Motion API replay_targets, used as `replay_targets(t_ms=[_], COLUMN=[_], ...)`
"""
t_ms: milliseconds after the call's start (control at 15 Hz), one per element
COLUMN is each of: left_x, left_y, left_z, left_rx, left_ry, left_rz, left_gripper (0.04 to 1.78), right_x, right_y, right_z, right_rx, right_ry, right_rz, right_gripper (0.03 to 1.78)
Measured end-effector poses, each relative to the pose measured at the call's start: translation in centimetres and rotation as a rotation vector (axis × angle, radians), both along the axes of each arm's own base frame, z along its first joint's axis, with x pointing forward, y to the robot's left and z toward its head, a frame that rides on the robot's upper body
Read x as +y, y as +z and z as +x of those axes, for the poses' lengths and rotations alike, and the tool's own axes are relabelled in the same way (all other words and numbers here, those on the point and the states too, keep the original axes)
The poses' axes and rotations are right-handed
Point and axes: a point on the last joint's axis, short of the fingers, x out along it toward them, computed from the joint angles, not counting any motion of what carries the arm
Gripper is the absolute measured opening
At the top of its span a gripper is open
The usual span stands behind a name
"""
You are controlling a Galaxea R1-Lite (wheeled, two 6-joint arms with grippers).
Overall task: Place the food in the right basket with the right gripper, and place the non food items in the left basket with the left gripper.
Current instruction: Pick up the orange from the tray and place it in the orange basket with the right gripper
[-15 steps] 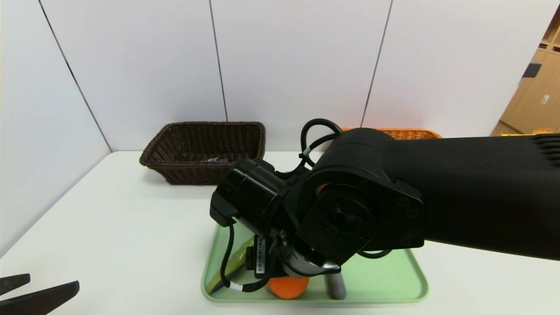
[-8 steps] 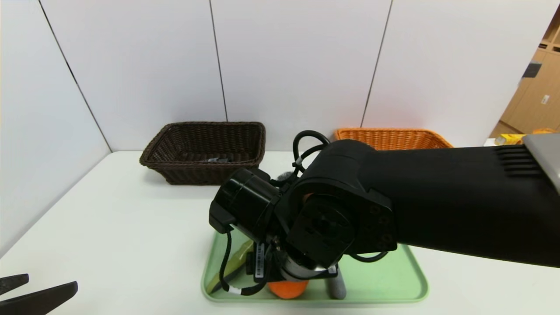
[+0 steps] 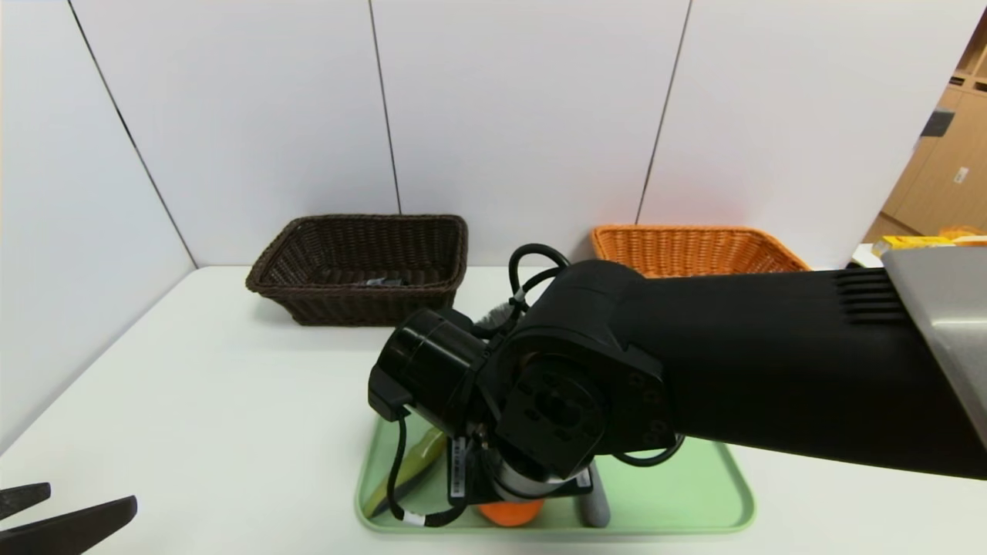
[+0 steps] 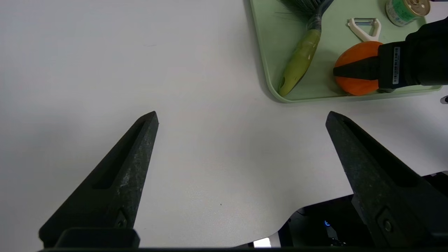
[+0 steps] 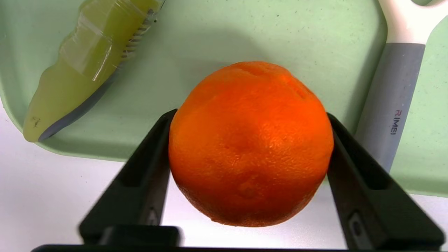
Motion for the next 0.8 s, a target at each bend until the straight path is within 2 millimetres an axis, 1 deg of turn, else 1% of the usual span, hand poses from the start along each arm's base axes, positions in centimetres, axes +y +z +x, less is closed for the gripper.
replay_targets(t_ms=[67,267,400,467,600,667,733,800], left_x=[0.0,0.0,0.0,0.0,0.0,0.0,0.0,0.0], left_y=[0.0,0.0,-0.1,-0.1,-0.2,-0.2,-0.2,-0.2], left_z=[0.0,0.0,0.0,0.0,0.0,0.0,0.0,0.0], left_rx=[0.001,0.001,0.003,0.004,0.005,0.006,0.006,0.008], left_ry=[0.0,-0.001,0.0,0.0,0.001,0.001,0.001,0.0], left_rz=[0.001,0.001,0.001,0.001,0.001,0.002,0.002,0.003], left_gripper=[1.69,1.69,1.69,1.69,1.69,1.69,1.69,1.69], right_x=[0.0,-0.1,-0.3,-0.6,-1.5,-2.3,-3.5,-4.9], right_y=[0.0,0.1,1.2,2.3,5.6,7.6,9.8,11.5], right_z=[0.0,0.0,-0.3,-0.6,-1.1,-1.2,-1.0,-0.3], right_rx=[0.001,0.0,-0.015,-0.034,-0.096,-0.141,-0.2,-0.265], right_ry=[-0.001,-0.002,0.004,0.012,0.055,0.08,0.103,0.115], right_rz=[0.0,0.002,0.027,0.054,0.121,0.16,0.195,0.221], right_gripper=[1.17,1.15,1.14,1.14,1.14,1.14,1.14,1.14])
